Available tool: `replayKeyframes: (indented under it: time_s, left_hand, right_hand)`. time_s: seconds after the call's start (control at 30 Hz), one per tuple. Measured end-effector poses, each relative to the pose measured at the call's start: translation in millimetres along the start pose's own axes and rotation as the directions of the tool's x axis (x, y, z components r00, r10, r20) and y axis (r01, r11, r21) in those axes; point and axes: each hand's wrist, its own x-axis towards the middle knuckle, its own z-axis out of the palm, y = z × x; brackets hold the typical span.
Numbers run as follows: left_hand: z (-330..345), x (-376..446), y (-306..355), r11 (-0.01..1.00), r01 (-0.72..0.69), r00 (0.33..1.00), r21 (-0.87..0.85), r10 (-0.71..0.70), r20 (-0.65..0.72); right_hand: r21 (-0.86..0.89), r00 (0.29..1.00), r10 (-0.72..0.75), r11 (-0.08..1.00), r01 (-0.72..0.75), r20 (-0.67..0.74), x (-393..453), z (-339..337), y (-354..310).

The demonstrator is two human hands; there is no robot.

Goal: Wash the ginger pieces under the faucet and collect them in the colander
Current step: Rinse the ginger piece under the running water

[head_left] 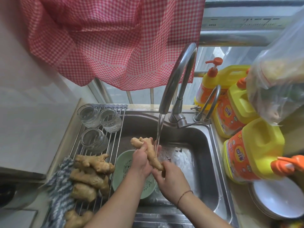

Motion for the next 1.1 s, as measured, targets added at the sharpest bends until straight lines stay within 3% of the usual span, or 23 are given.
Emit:
replayKeyframes:
  time_s: [0.2, 0.33, 0.47, 0.6, 0.67, 0.73, 0.8, 0.87, 1.0, 1.1]
  left_hand:
    - [-1.9, -6.0, -3.0, 0.999, 0.0, 0.998, 0.037, -0.002, 0.061]
    - [-9.6, 4.6, 4.0, 0.993, -0.025, 0.999, 0.115, 0.028, -0.023]
    - [-5.2, 2.9, 4.4, 0.97, 0.071, 0.992, 0.231, -0.046, -0.115]
    - [-4.1, 2.4, 7.6, 0.984, 0.12, 0.987, 0.132, -0.104, -0.122]
    - [-2.9, 4.1, 11.3, 0.99, 0.139, 0.987, 0.018, -0.137, -0.083]
    - [-4.3, 7.2, 11.2, 0.993, 0.115, 0.993, -0.033, -0.116, -0.014]
    - [-9.1, 6.0, 9.0, 0.995, 0.102, 0.993, -0.022, -0.1, 0.068]
    - [-14.7, 3.4, 8.1, 0.994, 0.104, 0.987, 0.044, -0.108, 0.119]
    - [-28.2, 1.1, 14.5, 0.978, 0.026, 0.999, 0.207, -0.034, 0.032]
    - [-43.0, -0.3, 24.1, 0.972, -0.043, 0.998, 0.233, 0.052, -0.032]
  right_hand:
    - [-0.16, 0.993, -0.026, 0.986, 0.045, 0.119, 2.9, -5.4, -9.7]
    - [-0.33, 0.992, -0.01, 0.943, 0.051, 0.123, -15.3, -3.9, -7.2]
    - [-0.366, 0.99, 0.021, 0.93, 0.032, 0.14, -30.1, 1.9, -4.6]
    - [-0.352, 0.991, 0.0, 0.935, 0.046, 0.13, -34.3, -2.4, -1.5]
    - [-0.278, 0.994, -0.025, 0.959, 0.054, 0.105, -35.9, -10.1, 0.4]
    - [-0.059, 0.999, -0.013, 0.998, 0.016, 0.045, -32.6, -19.8, 1.1]
    - [0.136, 0.999, 0.03, 0.99, -0.024, -0.041, -21.1, -25.6, 2.6]
    - [0.262, 0.994, 0.108, 0.96, -0.096, -0.031, -6.0, -30.1, -1.4]
    - [0.341, 0.965, 0.248, 0.902, -0.263, 0.09, 21.8, -29.8, -5.9]
    - [0.368, 0.954, 0.256, 0.881, -0.297, 0.157, 34.9, -26.0, -11.1]
